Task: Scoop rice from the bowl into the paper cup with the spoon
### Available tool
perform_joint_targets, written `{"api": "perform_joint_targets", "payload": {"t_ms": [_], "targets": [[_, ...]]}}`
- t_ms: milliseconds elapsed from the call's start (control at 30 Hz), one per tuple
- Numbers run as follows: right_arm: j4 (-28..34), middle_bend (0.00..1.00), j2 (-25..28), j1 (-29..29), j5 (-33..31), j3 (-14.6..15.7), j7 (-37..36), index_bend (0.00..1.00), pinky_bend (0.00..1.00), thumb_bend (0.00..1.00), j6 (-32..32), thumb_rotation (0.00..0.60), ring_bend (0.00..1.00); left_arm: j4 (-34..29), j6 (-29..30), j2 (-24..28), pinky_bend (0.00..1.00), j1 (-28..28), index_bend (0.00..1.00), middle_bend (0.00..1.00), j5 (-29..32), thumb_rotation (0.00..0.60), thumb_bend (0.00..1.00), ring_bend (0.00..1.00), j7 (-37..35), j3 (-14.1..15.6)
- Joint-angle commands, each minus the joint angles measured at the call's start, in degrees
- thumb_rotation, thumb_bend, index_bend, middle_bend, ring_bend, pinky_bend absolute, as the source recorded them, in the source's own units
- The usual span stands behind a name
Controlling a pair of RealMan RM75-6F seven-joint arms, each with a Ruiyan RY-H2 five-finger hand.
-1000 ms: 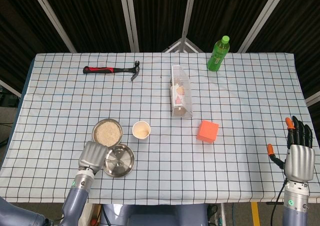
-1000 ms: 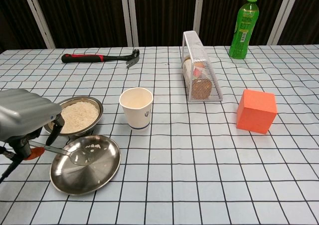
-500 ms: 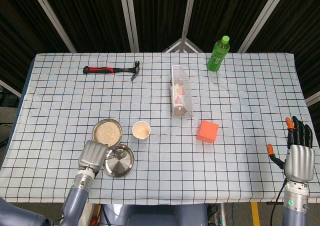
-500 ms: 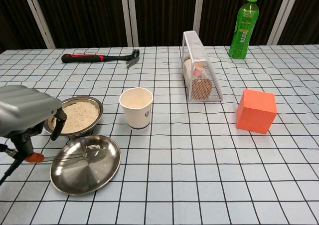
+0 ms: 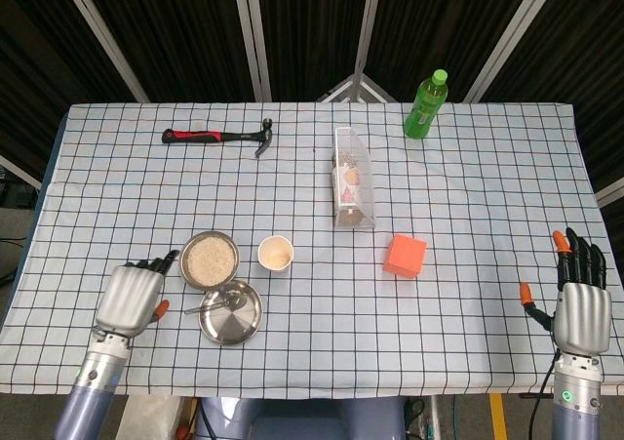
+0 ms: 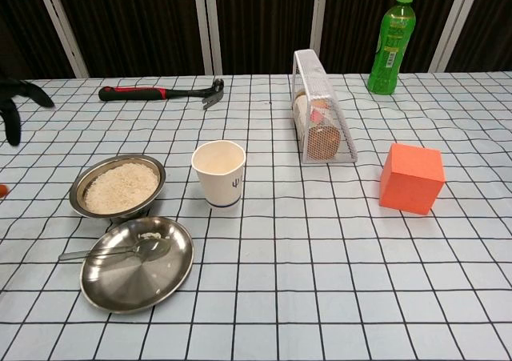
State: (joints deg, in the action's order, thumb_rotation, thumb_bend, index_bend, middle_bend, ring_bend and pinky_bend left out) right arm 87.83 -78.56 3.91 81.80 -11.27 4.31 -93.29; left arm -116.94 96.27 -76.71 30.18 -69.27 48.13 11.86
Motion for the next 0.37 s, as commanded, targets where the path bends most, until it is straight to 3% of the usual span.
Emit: {"api": "perform_joint_targets", "payload": {"t_ms": [33, 167, 367], "targets": [[0.6, 0.0, 1.0, 0.1, -0.2, 0.7, 0.5, 0.0, 0.0, 0.38, 1.4, 0.6, 0.0, 9.8, 7.2, 5.5, 0.11, -8.5, 0.0, 0.0, -10.4, 0.6, 0.05, 0.0, -10.6, 6.9], [1.5, 0.0, 2.7, 0.6, -0.2, 1.4, 1.3, 0.0, 0.0, 0.38, 3.5, 0.6, 0.0, 16.0, 9.9, 7.1, 0.03, -13.2, 0.0, 0.0, -12.5, 0.6, 0.03, 0.0, -16.8, 7.9], [2.9, 0.0, 4.3, 1.1, -0.8, 2.2, 1.0, 0.0, 0.0, 0.38, 6.2, 0.6, 0.0, 23.4, 10.8, 6.7, 0.0, -17.1, 0.0, 0.0, -13.7, 0.6, 0.03, 0.0, -22.9, 6.0]]}}
